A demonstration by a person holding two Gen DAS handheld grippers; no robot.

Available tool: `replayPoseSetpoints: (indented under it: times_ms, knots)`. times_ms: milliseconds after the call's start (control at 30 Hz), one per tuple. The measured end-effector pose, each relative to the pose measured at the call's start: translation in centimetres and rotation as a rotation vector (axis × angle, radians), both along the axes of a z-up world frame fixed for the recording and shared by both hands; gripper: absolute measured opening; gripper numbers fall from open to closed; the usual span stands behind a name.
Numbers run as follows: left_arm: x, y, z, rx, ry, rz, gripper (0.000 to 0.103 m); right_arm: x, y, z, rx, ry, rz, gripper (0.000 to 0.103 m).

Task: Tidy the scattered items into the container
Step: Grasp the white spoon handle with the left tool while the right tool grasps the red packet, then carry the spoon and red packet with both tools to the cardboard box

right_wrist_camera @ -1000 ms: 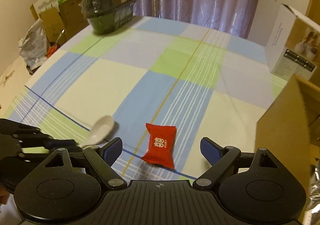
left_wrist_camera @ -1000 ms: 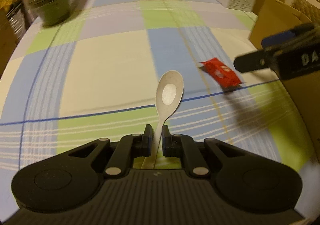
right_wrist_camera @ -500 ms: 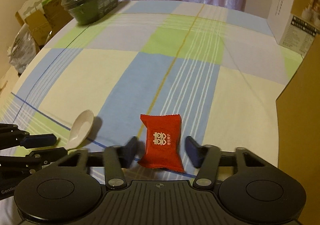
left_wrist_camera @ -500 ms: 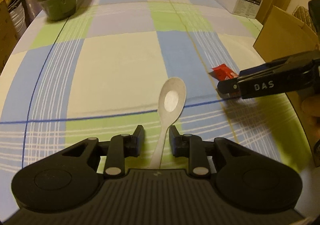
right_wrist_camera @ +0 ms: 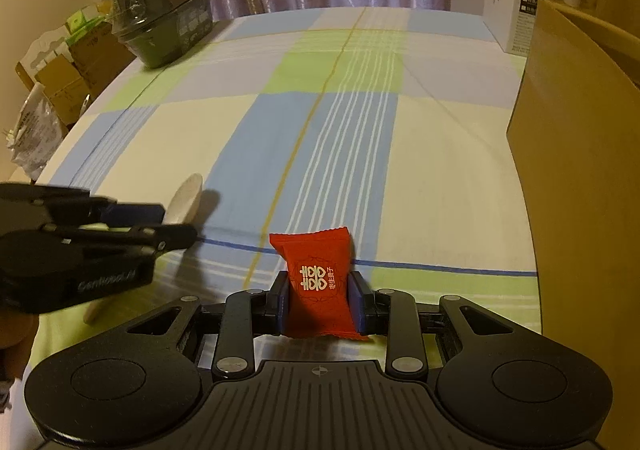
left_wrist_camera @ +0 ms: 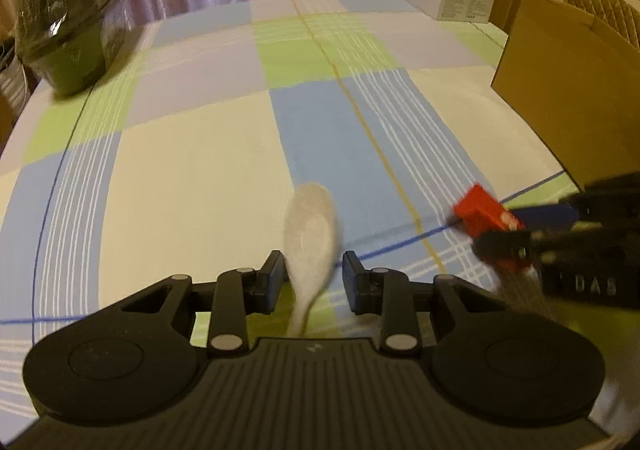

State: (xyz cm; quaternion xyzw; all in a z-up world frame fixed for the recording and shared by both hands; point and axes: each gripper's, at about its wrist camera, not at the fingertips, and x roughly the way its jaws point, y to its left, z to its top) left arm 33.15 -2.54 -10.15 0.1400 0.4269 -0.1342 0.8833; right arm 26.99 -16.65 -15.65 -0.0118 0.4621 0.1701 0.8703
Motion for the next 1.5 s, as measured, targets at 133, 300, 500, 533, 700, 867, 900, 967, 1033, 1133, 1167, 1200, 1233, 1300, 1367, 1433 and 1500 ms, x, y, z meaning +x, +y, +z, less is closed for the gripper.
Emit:
replayPoseSetpoints:
  times_ms: [133,300,500,533,700,867,900,967,1033,1133,1167,1200,1233,1300,1367,1433,1500]
  knots:
    - [0.4,0.3,0.1,-0.014,-0.007,0.006,0.039,-0.1,-0.2,-0.1,0.006,0.009,0.000,0.033]
    - [0.9,0.1,0.1,-0.015,-0.022,-0.005,0.040,0.0,-0.4,-0.4,0.019,0.015,-0.012,0.033]
    - [0.9,-0.8,-0.5,0.023,-0.033,-0.042,0.037,0.2,-0.4,-0.5,0.022,0.008,-0.017,0.033]
    - [0.7,-0.9,-0.4,0.027,-0.032,-0.046,0.029,0.2,-0.5,-0.5,0.024,0.008,-0.018,0.033]
    - [-0.5,-0.8,-0.3,0.024,-0.002,-0.038,0.028,-0.1,-0.8,0.0,0.044,0.013,-0.024,0.033]
    - [-2.9,0.1,0.6,-0.053,0.050,-0.005,0.028,-1.9,-1.4,1.4,0.061,0.007,-0.026,0.033]
    - [-3.8,0.2,0.9,-0.064,0.056,0.001,0.028,-2.6,-1.6,1.7,0.061,0.010,-0.024,0.033]
    - [-5.2,0.3,1.4,-0.076,0.067,0.007,0.028,-4.2,-1.9,2.0,0.059,0.021,-0.021,0.033]
    - [-7.0,0.2,1.7,-0.094,0.078,0.010,0.028,-5.9,-2.3,2.1,0.055,0.037,-0.019,0.033]
    - [-9.9,-0.3,2.1,-0.081,0.077,-0.008,0.028,-8.3,-2.8,2.3,0.055,0.061,-0.027,0.033]
    - [-10.7,-0.5,2.2,-0.069,0.073,-0.012,0.028,-8.9,-3.0,2.3,0.056,0.067,-0.029,0.033]
    - [-11.4,-0.7,2.2,-0.061,0.070,-0.016,0.028,-9.5,-3.1,2.4,0.055,0.073,-0.030,0.033]
    - [-11.9,-0.7,2.1,-0.053,0.071,-0.018,0.028,-9.9,-3.1,2.3,0.053,0.078,-0.031,0.033]
    - [-12.8,-1.1,1.7,-0.017,0.067,-0.031,0.028,-10.4,-3.0,1.9,0.047,0.089,-0.029,0.033]
    - [-13.3,-1.6,1.2,0.027,0.060,-0.051,0.029,-10.4,-2.8,1.6,0.039,0.094,-0.028,0.033]
    - [-13.5,-1.8,0.9,0.056,0.047,-0.058,0.029,-10.4,-3.0,1.5,0.037,0.091,-0.037,0.033]
    - [-13.7,-1.8,0.8,0.073,0.042,-0.065,0.029,-10.3,-3.1,1.5,0.040,0.091,-0.043,0.033]
